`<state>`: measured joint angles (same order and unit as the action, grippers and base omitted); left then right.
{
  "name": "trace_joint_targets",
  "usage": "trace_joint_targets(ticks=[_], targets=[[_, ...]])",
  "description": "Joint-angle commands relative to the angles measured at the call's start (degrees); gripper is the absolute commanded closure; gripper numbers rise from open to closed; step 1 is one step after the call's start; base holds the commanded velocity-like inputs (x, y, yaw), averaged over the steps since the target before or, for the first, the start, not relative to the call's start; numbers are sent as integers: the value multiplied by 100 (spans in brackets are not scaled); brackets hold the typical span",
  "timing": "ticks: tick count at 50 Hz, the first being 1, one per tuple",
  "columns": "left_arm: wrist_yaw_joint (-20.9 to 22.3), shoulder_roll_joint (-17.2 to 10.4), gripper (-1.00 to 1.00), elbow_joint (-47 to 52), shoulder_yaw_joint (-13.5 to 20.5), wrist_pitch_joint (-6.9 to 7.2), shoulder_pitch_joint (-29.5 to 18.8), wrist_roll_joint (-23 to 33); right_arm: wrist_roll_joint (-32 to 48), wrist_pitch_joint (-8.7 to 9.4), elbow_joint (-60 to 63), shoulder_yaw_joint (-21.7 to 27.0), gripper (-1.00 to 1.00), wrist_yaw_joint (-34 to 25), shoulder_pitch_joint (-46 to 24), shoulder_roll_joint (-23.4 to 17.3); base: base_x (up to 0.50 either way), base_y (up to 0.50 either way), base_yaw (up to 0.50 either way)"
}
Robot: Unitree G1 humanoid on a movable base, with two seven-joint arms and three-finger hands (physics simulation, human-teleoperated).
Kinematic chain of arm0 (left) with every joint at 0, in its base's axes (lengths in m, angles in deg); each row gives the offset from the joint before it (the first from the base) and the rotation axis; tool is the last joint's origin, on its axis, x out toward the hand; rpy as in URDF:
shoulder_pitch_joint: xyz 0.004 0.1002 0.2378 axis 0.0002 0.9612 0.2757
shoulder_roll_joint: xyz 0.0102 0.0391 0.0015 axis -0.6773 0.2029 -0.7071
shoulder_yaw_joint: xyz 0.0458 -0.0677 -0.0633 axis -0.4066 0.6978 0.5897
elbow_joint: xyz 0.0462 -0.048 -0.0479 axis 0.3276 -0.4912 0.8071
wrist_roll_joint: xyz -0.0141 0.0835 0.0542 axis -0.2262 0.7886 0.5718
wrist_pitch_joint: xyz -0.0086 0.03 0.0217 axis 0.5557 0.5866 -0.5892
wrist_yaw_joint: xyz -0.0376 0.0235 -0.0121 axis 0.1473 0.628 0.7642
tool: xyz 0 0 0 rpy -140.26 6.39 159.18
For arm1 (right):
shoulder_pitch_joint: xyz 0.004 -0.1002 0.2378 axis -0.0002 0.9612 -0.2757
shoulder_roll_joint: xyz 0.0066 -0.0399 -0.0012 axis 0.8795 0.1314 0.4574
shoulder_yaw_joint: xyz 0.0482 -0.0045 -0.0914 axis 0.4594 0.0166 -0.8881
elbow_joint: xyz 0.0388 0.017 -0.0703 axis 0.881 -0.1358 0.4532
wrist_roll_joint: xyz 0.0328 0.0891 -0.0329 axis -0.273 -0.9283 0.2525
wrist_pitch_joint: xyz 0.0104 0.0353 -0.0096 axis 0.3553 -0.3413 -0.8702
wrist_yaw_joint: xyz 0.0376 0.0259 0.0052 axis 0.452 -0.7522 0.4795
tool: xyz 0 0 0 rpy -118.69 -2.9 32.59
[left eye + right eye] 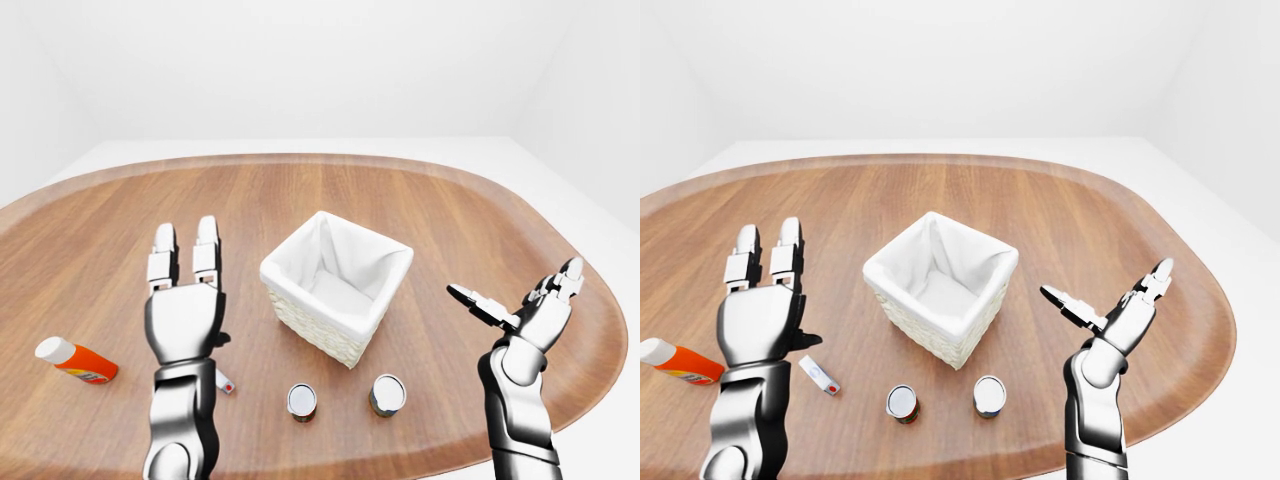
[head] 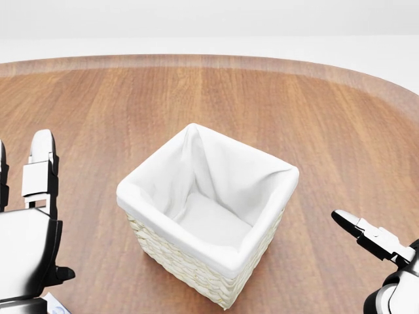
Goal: Pick up the alphabet soup and the cream cheese box, and put them in the basket.
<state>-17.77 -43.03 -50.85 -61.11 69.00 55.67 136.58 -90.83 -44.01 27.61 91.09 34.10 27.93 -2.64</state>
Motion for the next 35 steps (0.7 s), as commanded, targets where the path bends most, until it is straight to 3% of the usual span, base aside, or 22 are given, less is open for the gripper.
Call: trace_joint_targets(ticks=[1, 8, 18, 33, 35], targets=[[78, 5, -100, 36, 36, 0, -27, 10, 6, 0, -7, 1, -100, 0, -3, -3, 0, 0, 0], [78, 5, -100, 36, 36, 0, -27, 10, 5, 0, -7, 1, -100, 0, -3, -4, 0, 0, 0], [-25, 17, -100, 169, -12, 0, 703, 15, -15, 37, 46, 22, -100, 0, -6, 2, 0, 0, 0], [-15, 34, -100, 178, 120, 0, 1322, 182, 43, -8, 18, -23, -100, 0, 27, 8, 0, 0, 0], [-12, 23, -100, 190, 189, -72, 1423, 180, 59, -16, 0, -31, -100, 0, 21, 9, 0, 0, 0]])
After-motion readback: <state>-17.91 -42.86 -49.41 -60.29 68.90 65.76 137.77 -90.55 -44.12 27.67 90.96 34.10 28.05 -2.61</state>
